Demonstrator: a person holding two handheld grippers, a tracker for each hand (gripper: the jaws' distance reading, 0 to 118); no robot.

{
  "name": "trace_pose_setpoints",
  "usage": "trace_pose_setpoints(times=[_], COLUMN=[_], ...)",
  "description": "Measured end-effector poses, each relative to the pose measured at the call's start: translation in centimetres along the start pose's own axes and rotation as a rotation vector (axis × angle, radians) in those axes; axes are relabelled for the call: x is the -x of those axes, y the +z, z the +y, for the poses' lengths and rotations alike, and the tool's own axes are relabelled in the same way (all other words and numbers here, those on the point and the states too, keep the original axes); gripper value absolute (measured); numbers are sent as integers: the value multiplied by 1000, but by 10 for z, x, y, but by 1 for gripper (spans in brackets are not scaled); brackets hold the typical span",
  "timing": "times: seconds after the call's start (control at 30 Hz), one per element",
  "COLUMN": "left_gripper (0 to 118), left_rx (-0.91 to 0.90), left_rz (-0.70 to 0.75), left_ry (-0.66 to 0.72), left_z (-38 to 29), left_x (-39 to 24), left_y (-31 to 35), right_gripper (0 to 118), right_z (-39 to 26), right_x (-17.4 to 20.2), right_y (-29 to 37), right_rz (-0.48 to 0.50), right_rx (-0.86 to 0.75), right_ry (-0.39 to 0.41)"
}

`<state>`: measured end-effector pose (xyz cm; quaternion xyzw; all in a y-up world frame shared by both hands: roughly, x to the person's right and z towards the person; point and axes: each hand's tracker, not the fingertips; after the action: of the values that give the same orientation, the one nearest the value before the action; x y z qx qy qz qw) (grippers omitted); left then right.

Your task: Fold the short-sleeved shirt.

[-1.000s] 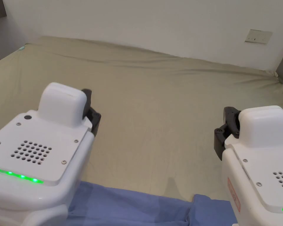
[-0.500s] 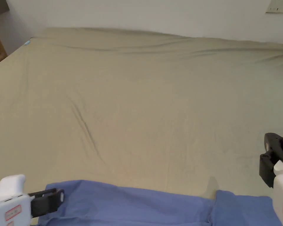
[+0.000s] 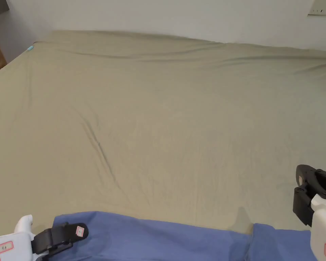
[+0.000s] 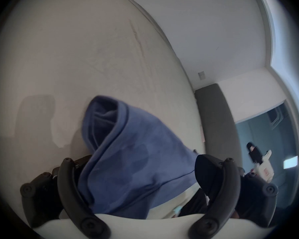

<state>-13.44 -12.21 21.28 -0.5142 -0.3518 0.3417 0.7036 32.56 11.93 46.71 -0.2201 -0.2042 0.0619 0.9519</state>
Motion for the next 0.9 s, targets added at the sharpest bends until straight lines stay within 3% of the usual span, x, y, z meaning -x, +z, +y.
trace_pose_setpoints(times=[0.03, 0.07, 0.13, 0.2, 0.23, 0.53, 0.9], left_gripper=[33, 7, 7, 7, 7, 7, 7], left_rx=[22, 38, 60, 28, 34, -14, -70], left_rz=[-54, -28, 195, 38, 107, 274, 413], left_ry=[71, 151, 70, 52, 47, -207, -241], left_z=[4, -4, -12, -13, -14, -6, 19], left_x=[5, 0, 0, -5, -9, -48, -43], left_y=[-3, -11, -26, -21, -22, 1, 34], right_gripper=[3, 3, 3, 3, 3, 3, 3], right_z=[1, 2, 3, 5, 5, 8, 12], right_x=[1, 3, 5, 7, 8, 11, 10], right_y=[1, 1, 3, 5, 6, 10, 15], right_rz=[3, 6, 13, 15, 15, 9, -5], right_rx=[-1, -2, -3, -4, -4, -1, -6], right_ry=[0, 2, 11, 18, 21, 41, 54])
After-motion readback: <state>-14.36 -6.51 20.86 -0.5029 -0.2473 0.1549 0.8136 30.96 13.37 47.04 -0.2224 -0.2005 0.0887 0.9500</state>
